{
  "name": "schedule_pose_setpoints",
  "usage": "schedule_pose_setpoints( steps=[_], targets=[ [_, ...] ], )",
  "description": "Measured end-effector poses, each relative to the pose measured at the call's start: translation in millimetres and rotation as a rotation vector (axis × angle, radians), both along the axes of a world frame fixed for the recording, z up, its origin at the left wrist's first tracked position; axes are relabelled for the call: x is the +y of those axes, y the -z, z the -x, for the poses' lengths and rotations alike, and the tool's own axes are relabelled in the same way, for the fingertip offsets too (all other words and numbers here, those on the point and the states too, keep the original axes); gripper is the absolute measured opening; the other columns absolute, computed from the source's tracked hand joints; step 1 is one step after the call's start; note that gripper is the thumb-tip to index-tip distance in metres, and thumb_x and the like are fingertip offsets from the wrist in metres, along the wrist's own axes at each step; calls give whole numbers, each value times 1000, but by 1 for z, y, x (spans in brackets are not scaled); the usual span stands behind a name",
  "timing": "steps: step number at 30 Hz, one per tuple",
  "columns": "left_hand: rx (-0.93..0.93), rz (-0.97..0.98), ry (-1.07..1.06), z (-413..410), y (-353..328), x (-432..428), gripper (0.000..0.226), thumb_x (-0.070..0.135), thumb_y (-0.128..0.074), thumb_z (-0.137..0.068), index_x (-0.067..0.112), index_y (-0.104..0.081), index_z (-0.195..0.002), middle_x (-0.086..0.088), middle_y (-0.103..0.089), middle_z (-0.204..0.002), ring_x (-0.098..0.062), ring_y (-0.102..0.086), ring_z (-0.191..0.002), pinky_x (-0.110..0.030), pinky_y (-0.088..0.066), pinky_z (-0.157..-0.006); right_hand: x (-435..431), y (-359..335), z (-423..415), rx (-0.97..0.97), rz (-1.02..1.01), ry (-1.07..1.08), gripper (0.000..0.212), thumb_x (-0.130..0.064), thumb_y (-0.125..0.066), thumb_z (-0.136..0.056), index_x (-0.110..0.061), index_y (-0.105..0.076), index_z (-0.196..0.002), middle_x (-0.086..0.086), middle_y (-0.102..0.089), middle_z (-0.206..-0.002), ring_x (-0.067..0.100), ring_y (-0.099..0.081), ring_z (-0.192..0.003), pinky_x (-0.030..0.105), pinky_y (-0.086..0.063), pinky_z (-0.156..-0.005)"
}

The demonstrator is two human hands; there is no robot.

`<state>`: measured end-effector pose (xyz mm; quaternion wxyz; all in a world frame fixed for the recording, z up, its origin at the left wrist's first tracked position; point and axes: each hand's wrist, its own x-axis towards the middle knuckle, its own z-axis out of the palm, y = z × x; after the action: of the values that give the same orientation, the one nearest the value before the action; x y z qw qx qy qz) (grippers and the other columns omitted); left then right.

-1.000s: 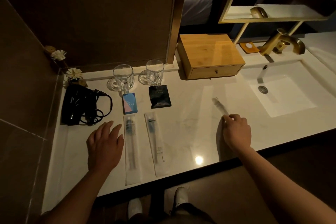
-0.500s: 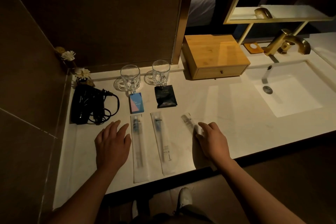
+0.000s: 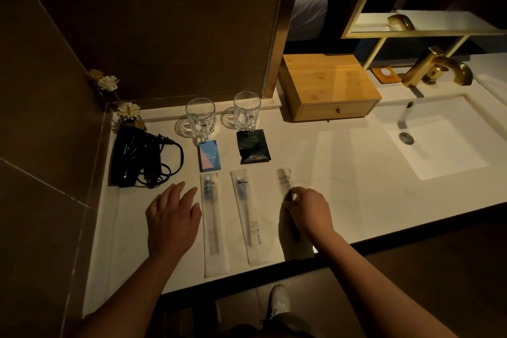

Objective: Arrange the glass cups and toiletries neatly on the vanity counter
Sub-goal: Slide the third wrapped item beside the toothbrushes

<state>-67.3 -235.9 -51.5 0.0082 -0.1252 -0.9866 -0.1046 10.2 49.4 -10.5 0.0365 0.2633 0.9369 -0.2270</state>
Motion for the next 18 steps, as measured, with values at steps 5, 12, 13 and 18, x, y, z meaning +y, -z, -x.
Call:
schedule_pose_setpoints(
  steps=[5,12,13,18],
  targets=[
    [2,-2,4,0,-1,1,50,39,-39,-90,21,-58,-133,-10,-55,-144,-31,-47,-134,-52,-36,-106,-9,1,6,5,-11,-70,19,-28,-58,-89,-15,-69,-99,7,-71,-93,22,-57,-71,31,-48,-64],
    [-12,8,4,0,-2,1,52,42,-35,-90,23,-57,-134,-9,-54,-145,-29,-46,-134,-51,-36,-106,-15,3,13,38,-5,-114,15,-26,-60,-86,-14,-68,-91,8,-68,-86,26,-60,-72,29,-42,-59],
    [-16,10,2,0,-2,1,51,41,-36,-90,23,-57,-134,-9,-54,-145,-29,-46,-134,-51,-36,-106,-16,3,14,39,-4,-117,14,-25,-60,-86,-14,-68,-90,8,-68,-85,26,-59,-71,29,-41,-59],
    [-22,13,8,0,-1,1,53,42,-34,-90,23,-57,-134,-8,-54,-145,-29,-46,-134,-50,-36,-106,-17,2,14,62,45,-88,11,-23,-62,-85,-15,-69,-87,6,-70,-87,25,-62,-75,29,-42,-59]
  ],
)
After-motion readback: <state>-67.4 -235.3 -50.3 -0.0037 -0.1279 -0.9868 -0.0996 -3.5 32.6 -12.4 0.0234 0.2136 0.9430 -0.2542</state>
